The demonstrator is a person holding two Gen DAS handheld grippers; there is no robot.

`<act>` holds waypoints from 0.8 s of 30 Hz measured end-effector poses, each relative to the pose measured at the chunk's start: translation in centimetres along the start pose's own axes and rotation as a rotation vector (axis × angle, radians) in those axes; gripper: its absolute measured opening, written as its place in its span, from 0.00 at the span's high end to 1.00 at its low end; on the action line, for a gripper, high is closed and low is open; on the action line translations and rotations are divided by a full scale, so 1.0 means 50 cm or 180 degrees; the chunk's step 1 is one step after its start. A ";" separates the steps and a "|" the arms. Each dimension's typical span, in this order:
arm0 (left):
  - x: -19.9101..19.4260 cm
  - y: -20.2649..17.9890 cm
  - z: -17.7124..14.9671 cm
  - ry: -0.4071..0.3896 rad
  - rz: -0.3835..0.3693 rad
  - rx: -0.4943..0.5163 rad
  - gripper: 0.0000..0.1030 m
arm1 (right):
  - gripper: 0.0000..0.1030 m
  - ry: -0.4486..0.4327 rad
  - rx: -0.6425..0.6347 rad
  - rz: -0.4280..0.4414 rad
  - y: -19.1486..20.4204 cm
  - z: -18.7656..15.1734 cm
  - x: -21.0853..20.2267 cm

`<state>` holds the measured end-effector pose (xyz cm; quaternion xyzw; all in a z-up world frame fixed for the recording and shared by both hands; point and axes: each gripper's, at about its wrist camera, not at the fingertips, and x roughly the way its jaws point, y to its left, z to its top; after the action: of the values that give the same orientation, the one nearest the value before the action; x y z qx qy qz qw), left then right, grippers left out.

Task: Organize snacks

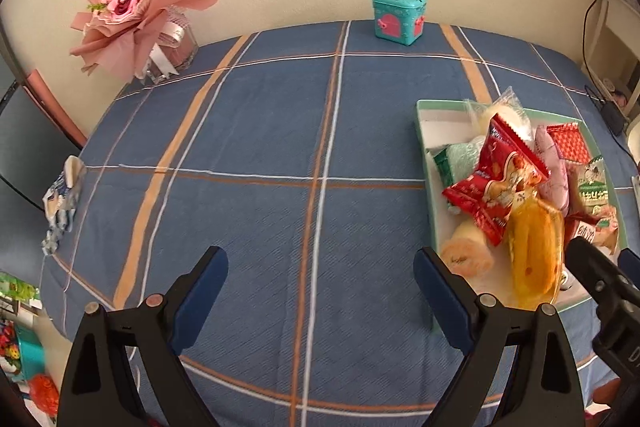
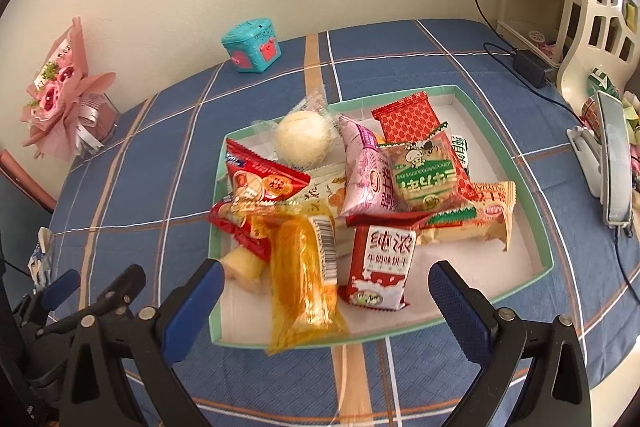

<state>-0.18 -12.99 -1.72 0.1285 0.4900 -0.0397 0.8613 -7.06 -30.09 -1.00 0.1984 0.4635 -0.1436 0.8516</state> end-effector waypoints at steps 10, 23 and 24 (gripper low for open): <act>-0.038 0.020 -0.023 -0.0063 0.0013 -0.0004 0.08 | 0.00 -0.0068 -0.0068 0.0033 0.013 -0.018 -0.035; -0.045 0.039 -0.024 -0.0043 -0.0046 -0.0105 0.08 | 0.00 -0.0049 -0.0109 -0.0028 0.019 -0.016 -0.039; -0.044 0.039 -0.024 -0.0037 -0.0044 -0.0103 0.08 | 0.00 -0.0046 -0.0128 -0.0034 0.021 -0.017 -0.038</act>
<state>-1.92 -10.91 -0.04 0.1109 0.4865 -0.0386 0.8657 -8.24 -28.65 0.42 0.1777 0.4612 -0.1402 0.8580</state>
